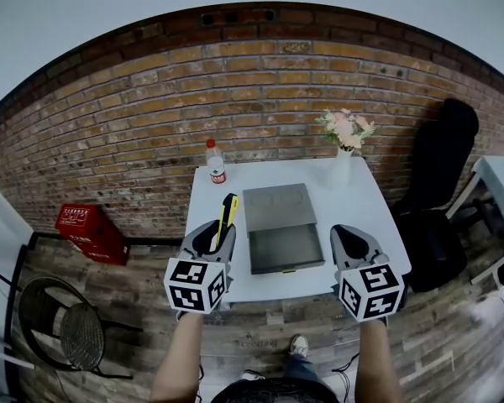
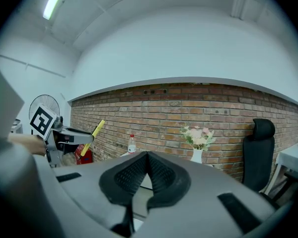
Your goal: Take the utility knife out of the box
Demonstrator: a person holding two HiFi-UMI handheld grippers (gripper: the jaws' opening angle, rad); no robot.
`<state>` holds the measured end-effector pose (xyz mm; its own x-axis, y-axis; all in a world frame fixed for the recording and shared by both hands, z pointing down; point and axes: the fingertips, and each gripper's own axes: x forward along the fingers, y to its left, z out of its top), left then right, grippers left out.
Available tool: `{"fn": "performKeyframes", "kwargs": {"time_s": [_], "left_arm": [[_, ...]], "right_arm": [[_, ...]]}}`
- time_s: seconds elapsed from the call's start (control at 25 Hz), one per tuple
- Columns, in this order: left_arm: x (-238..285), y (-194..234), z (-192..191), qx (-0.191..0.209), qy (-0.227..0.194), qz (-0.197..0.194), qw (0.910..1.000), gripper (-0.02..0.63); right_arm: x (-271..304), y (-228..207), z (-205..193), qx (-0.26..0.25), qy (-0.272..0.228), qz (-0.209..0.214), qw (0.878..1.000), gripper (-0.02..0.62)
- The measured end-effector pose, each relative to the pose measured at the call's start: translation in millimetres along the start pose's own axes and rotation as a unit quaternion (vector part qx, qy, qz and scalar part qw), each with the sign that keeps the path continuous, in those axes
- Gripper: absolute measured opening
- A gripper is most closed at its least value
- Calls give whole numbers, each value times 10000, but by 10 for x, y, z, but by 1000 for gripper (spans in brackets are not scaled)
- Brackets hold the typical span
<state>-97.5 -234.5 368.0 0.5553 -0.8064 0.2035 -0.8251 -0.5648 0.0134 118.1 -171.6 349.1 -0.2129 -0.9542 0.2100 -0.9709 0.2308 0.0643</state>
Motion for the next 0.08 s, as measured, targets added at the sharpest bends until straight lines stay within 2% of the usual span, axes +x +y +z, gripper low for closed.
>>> {"fn": "performKeyframes", "kwargs": {"time_s": [0.08], "left_arm": [[-6,-8,-8,-3,5,-15,10000,129]], "right_arm": [[-5,5,-1,0,-9,-3,10000,18]]}}
